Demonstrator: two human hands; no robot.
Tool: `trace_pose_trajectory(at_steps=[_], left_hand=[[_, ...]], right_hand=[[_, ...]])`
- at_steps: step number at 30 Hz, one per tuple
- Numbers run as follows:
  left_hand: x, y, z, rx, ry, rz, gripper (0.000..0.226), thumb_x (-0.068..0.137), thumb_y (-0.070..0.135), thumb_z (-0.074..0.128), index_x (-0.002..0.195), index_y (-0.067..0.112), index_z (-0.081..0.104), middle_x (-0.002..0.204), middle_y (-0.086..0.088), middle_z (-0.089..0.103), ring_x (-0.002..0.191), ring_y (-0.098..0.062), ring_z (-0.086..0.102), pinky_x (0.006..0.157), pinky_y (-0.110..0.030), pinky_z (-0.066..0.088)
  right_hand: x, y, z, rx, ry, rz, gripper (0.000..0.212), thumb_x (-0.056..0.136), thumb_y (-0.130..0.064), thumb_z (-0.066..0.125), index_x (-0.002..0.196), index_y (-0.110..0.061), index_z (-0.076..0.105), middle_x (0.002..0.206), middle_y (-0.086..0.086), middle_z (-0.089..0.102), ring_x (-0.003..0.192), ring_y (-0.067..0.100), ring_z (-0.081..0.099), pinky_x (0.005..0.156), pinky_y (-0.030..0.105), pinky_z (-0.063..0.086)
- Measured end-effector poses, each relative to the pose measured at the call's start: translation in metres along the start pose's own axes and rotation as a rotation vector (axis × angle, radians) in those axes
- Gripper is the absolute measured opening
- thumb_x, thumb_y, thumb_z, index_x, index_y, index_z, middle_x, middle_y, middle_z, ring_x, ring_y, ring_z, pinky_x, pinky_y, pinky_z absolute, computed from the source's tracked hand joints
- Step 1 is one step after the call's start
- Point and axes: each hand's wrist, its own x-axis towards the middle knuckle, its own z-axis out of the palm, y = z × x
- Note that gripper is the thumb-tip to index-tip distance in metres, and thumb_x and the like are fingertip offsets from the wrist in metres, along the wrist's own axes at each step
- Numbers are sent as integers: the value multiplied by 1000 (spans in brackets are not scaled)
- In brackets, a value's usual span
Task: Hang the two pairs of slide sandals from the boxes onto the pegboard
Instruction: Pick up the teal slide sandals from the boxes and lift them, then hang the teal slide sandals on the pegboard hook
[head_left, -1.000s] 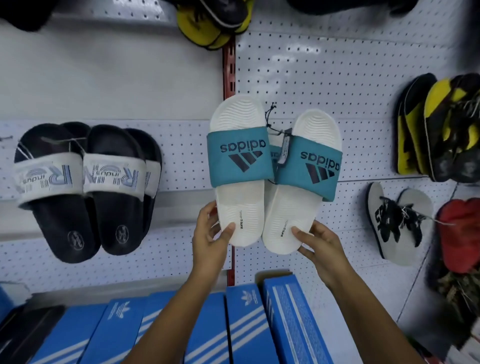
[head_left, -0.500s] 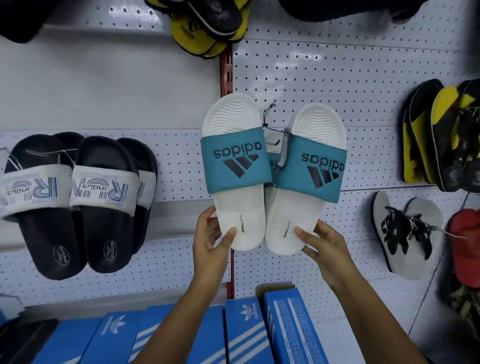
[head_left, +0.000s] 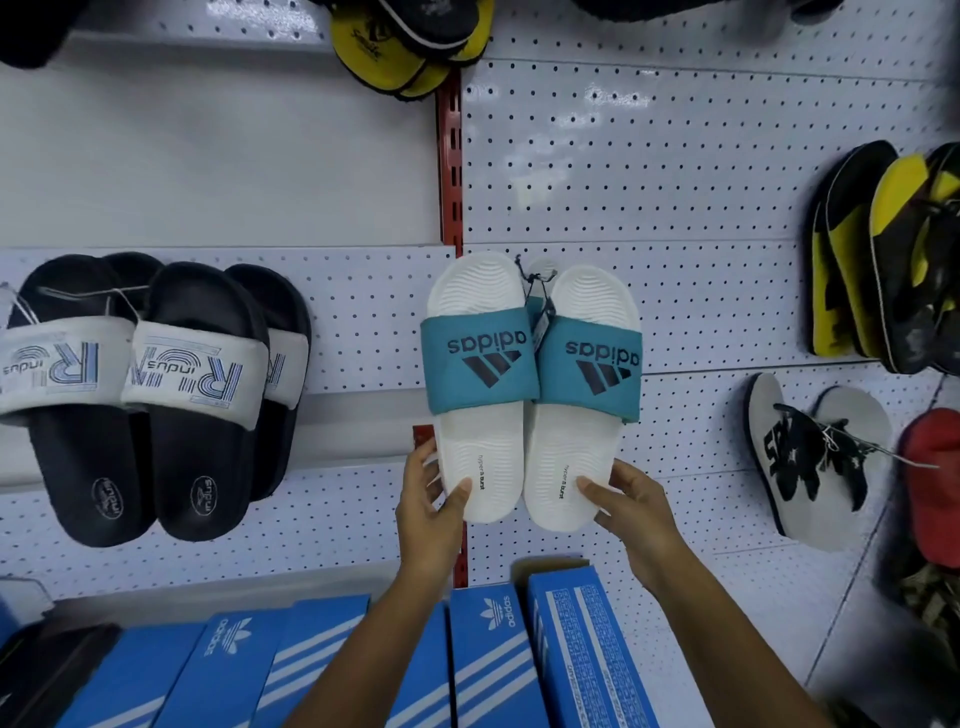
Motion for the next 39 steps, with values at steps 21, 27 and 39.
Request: trace_pose_trajectory(at_steps=[21, 27, 39], left_hand=[[39, 8, 11, 1245, -88, 688, 63, 98, 45, 31, 152, 22, 10, 160, -1, 4, 147, -15, -3, 117, -39, 6], [28, 32, -7, 1199, -39, 729, 58, 98, 40, 33, 150, 18, 19, 159, -6, 19, 147, -21, 14, 118, -41, 23], [26, 101, -208, 1231, 487, 594, 54, 98, 33, 38, 146, 11, 33, 155, -18, 26, 144, -31, 23, 114, -48, 30]], right_hand=[[33, -12, 36, -1173, 159, -786, 61, 97, -44, 33, 152, -32, 10, 163, 0, 0, 149, 21, -8, 115, 53, 25], [12, -24, 61, -1139, 213, -892, 58, 97, -39, 33, 151, -21, 22, 161, 5, 10, 149, 23, -2, 119, 50, 13], [-56, -22, 265, -1031, -265, -1234, 53, 99, -37, 38, 148, -16, 33, 158, 7, 26, 147, 23, 18, 118, 37, 23]])
